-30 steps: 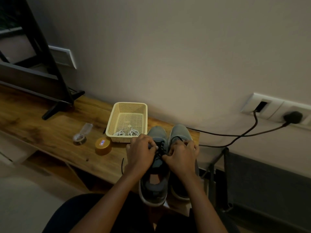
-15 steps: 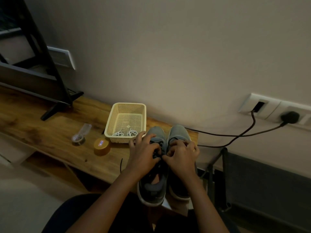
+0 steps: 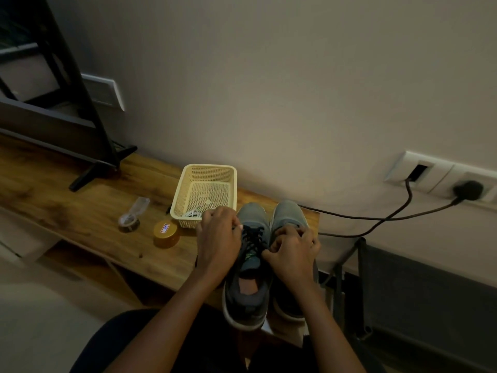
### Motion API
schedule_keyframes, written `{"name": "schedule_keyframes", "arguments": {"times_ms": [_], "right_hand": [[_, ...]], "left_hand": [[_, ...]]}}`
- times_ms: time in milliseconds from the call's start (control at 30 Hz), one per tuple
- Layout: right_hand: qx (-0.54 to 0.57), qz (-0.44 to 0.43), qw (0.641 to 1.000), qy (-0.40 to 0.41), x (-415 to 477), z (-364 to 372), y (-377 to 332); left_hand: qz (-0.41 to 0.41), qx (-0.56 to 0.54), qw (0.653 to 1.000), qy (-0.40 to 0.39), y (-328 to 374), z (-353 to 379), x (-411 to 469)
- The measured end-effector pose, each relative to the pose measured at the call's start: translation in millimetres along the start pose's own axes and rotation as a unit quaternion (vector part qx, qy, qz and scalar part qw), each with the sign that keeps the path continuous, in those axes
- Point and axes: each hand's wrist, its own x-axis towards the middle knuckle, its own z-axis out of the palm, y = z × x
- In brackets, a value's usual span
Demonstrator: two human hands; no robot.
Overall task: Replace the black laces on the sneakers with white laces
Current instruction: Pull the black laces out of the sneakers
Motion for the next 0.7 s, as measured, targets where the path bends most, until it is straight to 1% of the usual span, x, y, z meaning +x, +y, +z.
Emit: {"name": "schedule_keyframes", "arguments": {"times_ms": [67,133,233,300,500,700], "right_hand": [[-0.005,-0.003,1.0,0.004,0.5,1.0,0.9],[-0.01,-0.005,1.0,0.008,0.8,2.1,1.5],[-0.007,-0.003,1.0,0.008,1.1,1.9,2.0],[-0.012,-0.001,1.0,0.002,1.3,1.4,2.3],[-0.014,0.01,1.0,-0.002,0.6,1.2,1.0],[0.0,0.021,1.0,0.001,1.2,2.2,-0.4]], "left_hand": [[0.046,-0.002,0.999,-0.029,0.2,2.8,-2.5],[0.084,0.006,0.994,-0.074,0.7,4.7,-4.7],[0.111,0.087,0.98,-0.14,3.4,8.3,-7.9],[0.109,0.127,0.973,-0.16,5.8,11.9,-10.0],[0.096,0.138,0.976,-0.138,9.5,15.9,-10.3],[0.014,0.068,0.993,-0.091,8.4,16.0,-11.6]]}}
